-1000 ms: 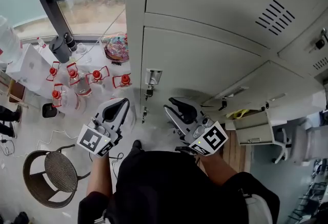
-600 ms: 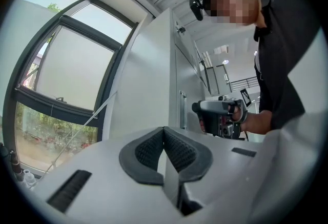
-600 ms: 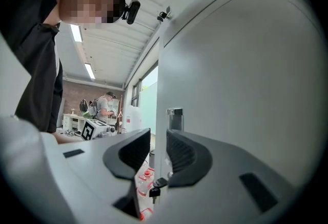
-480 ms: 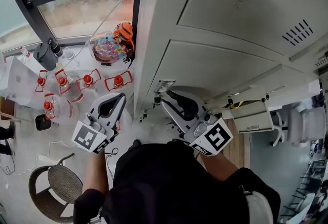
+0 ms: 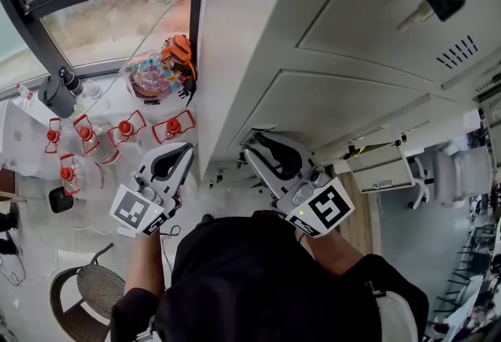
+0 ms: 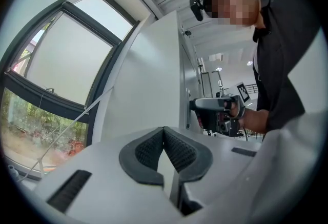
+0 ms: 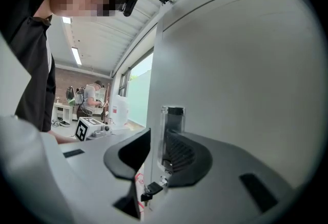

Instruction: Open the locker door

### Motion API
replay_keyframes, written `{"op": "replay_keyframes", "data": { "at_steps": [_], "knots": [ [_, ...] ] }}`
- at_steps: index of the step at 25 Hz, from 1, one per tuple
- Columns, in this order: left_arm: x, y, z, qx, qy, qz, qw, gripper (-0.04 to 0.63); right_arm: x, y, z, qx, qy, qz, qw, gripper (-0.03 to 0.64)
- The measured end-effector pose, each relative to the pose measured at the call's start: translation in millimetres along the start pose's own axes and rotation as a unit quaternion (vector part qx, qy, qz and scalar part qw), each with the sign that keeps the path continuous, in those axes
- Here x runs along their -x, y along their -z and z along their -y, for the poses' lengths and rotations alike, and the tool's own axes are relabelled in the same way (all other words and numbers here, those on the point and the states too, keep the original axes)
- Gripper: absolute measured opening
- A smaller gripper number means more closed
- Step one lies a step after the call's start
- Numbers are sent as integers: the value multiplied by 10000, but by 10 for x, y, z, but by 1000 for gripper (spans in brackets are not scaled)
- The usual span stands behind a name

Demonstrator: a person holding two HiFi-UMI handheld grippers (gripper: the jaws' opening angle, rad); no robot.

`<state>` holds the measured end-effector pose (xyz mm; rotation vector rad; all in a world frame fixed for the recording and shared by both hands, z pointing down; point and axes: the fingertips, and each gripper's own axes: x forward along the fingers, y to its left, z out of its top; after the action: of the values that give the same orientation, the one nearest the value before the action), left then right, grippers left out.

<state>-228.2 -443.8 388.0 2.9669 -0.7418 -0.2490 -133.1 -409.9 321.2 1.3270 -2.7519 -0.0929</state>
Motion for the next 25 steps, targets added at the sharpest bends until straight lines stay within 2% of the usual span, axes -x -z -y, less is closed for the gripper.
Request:
{"op": "replay_keyframes", "data": {
  "at_steps": [6, 11, 17, 25],
  "knots": [
    [7, 86, -33, 146, 83, -55, 9998, 11, -56, 45, 3, -26, 155, -82, 9998, 101],
    [62, 139, -45, 127, 115, -113, 9998, 11, -52, 57, 40, -22, 297, -70, 9995, 63],
    [88, 190, -42, 262, 68, -136, 9995, 11, -52, 59, 57, -75, 332, -67, 9994, 53],
    [127, 207, 5, 264, 45, -164, 9995, 11, -21, 56, 37, -123, 283, -9, 9995, 32]
  ]
}}
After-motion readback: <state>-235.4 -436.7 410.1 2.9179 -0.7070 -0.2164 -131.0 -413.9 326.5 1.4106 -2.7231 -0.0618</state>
